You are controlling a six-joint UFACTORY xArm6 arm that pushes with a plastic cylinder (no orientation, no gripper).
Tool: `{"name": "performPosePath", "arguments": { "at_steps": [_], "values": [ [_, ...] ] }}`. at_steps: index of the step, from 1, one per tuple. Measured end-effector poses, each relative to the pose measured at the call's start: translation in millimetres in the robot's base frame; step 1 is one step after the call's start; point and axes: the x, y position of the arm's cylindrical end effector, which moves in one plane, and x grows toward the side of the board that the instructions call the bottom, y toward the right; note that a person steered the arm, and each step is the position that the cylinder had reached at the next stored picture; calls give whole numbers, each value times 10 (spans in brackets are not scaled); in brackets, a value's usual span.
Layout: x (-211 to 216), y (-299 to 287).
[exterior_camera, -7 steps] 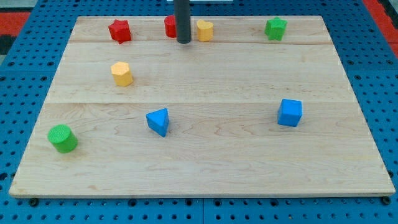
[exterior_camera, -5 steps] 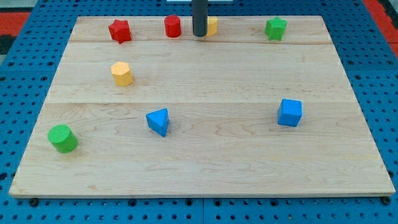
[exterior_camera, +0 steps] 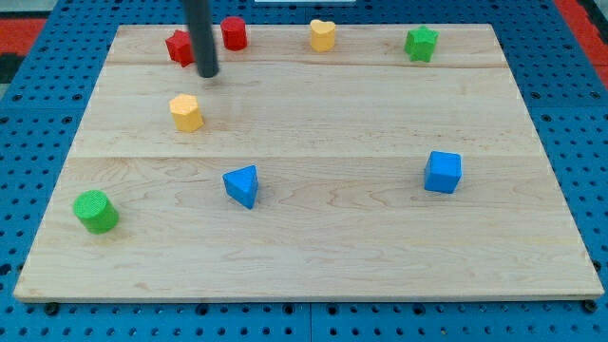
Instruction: Move the red star to the top left corner of the board
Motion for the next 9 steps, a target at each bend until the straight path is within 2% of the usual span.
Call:
{"name": "performPosePath", "arguments": {
  "at_steps": [1,4,5,6,7,9],
  "values": [
    [-305,-177],
    [-368,32],
    [-518,40],
    [-715,-191],
    [-721,-261],
    [-972,-88]
  ]
}}
